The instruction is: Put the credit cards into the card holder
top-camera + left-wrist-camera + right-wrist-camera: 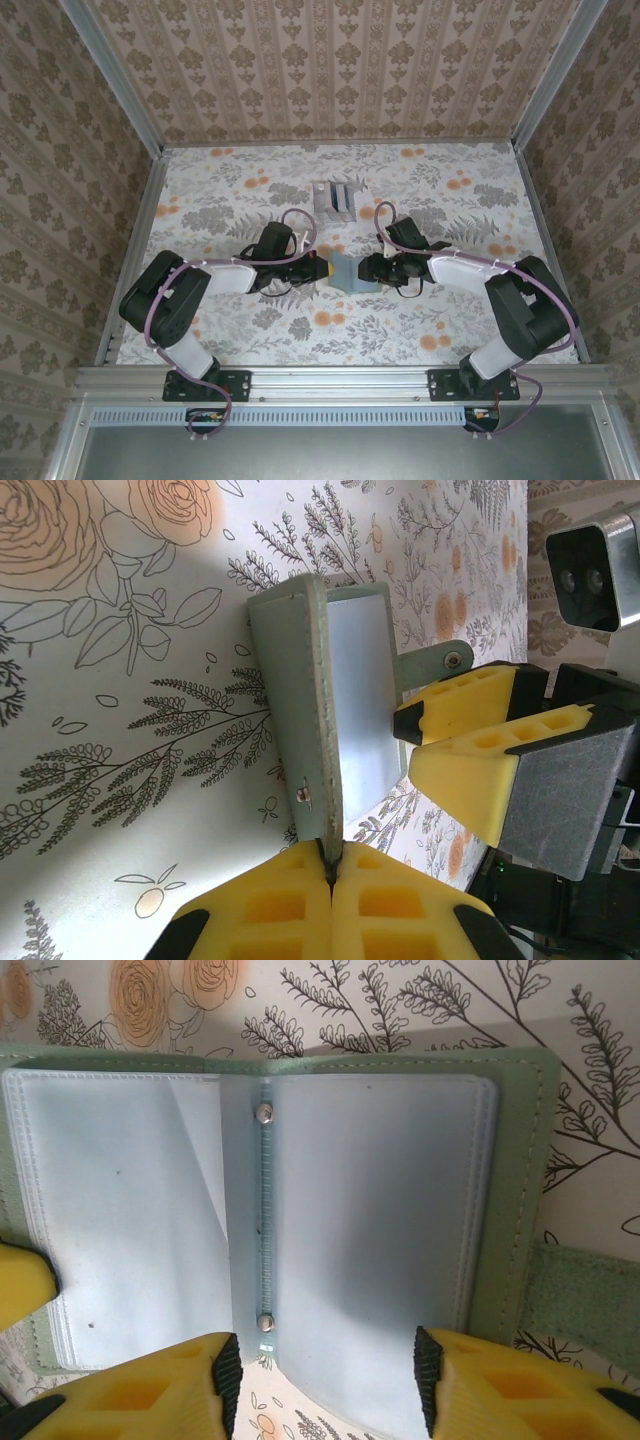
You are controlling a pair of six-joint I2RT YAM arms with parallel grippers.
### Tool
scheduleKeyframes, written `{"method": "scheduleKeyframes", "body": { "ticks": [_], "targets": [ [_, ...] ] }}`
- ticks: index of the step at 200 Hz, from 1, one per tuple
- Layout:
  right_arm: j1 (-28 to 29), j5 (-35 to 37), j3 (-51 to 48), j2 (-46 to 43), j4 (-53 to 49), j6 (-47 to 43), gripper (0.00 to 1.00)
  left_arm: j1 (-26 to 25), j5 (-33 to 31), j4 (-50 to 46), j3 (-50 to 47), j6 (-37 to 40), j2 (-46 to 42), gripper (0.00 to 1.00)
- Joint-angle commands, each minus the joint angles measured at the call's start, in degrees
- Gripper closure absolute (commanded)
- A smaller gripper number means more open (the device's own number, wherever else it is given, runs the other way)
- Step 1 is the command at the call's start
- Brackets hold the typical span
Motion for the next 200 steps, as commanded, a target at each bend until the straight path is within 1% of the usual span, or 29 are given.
{"method": "scheduleKeyframes", "body": {
  "ticks": [1, 24, 60, 71, 88, 119, 149, 185, 200],
  "targets": [
    [-0.37, 0.14, -0.09, -2.57, -0.31, -0.35, 0.46, -0.15, 0.59, 0.76, 0.59, -0.42, 0.93, 1.00],
    [-1.70, 0.29, -0.22, -4.30, -1.80, -1.53, 0.50, -0.16, 1.03, 0.21, 1.07, -0.24, 1.32, 1.00],
    [-3.02, -0.25, -0.88, -3.16, -2.03, -2.20, 0.53, -0.16, 1.45, -0.32, 1.40, 0.15, 1.39, 1.00],
    [-3.05, -1.33, -0.90, -2.42, -1.42, -1.87, 0.52, -0.16, 1.22, -0.38, 1.48, 0.06, 1.30, 1.00],
    [-3.05, -2.45, -1.14, -1.55, -0.26, -1.30, 0.49, -0.16, 1.05, 0.26, 1.47, -0.31, 1.51, 1.00],
    [-3.07, -4.91, -1.08, 0.00, 1.53, -0.25, 0.49, -0.16, 1.16, 0.91, 1.51, -0.71, 1.83, 1.00],
    [-3.08, -4.88, -1.26, 0.94, 2.00, -0.02, 0.49, -0.16, 1.41, 1.31, 1.44, -0.95, 2.12, 1.00],
    [-3.08, -7.22, -1.52, 0.68, 3.39, 0.63, 0.48, -0.16, 1.23, 1.70, 1.39, -1.10, 2.52, 1.00],
    [-3.09, -6.40, -1.08, 0.17, 2.14, 0.73, 0.47, -0.16, 1.36, 1.81, 1.48, -1.21, 2.62, 1.00]
  ]
}}
